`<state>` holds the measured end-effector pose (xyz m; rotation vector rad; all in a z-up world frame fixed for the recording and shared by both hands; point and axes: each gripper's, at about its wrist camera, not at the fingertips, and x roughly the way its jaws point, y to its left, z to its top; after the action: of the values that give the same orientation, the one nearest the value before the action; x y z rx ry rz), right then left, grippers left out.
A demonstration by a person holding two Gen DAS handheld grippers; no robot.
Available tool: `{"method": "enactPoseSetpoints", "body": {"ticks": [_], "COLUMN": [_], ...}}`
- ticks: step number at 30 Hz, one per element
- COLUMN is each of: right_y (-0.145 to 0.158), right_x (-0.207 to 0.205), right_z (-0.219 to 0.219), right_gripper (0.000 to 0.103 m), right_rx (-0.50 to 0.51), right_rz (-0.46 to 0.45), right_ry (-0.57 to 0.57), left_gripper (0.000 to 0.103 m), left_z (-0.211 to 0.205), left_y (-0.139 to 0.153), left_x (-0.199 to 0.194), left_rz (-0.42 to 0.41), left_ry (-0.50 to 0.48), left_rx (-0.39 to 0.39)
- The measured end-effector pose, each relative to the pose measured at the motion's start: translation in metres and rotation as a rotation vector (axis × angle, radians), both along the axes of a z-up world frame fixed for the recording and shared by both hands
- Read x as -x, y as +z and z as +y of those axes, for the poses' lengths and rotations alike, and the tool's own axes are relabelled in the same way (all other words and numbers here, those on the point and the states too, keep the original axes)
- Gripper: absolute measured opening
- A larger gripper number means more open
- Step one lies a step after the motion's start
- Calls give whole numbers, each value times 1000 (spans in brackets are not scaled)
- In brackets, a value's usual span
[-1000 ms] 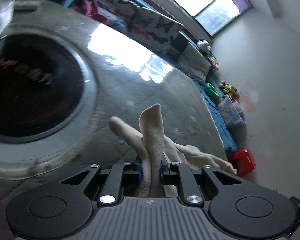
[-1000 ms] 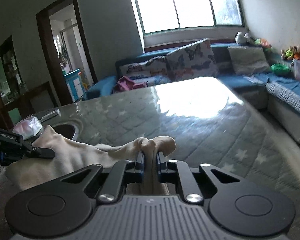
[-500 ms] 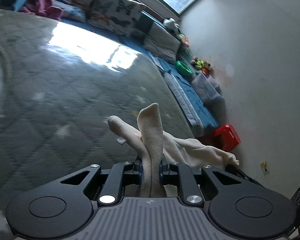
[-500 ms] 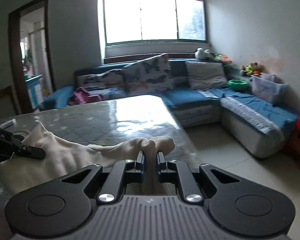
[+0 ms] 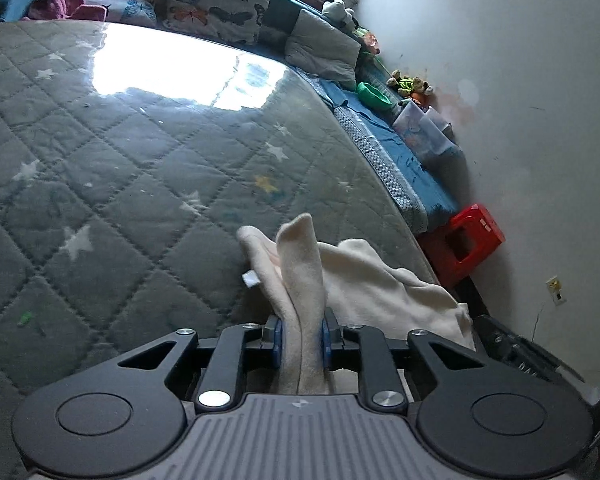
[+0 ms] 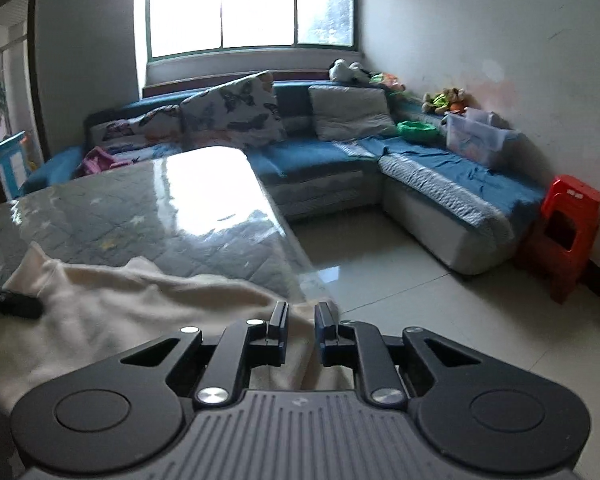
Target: Fold clothes
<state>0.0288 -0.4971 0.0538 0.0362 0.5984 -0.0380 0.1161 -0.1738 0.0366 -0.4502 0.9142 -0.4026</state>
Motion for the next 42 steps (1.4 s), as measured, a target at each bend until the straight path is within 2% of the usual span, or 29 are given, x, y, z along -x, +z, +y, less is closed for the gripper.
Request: {"method": "enactPoseSetpoints", "body": {"ticks": [2, 8, 16, 22, 28, 31, 37, 42], "right_y": [3, -2, -16, -22, -10, -8, -11, -17], "right_x": [0, -16, -42, -51, -45, -46, -60, -72], "right_z": [3, 21, 41, 43, 48, 58, 84, 102], "right_gripper": [14, 15, 34, 43, 51, 58, 63, 68], "right_rx": [-14, -43, -38, -17, -13, -13, 16, 47], "right_rz": [-14, -6, 44, 59, 26, 22, 44, 78], "right_ry": [7, 96, 139, 141, 160, 195, 253, 270], "left_gripper": [26, 27, 31, 31, 31, 37, 37, 39], "left_z": [1, 6, -3, 4, 2, -8, -24, -25], "left_y": [1, 11, 16, 5, 15, 20, 16, 11], "left_x": [0, -2, -8, -20, -16, -15, -17, -19], "left_rz": [-4, -31, -73, -40, -67, -87, -108, -103], "left_ry": [12, 40, 30, 71, 61, 33, -5, -10], "left_rx": [-11, -46, -97, -147, -119, -119, -183, -198]}}
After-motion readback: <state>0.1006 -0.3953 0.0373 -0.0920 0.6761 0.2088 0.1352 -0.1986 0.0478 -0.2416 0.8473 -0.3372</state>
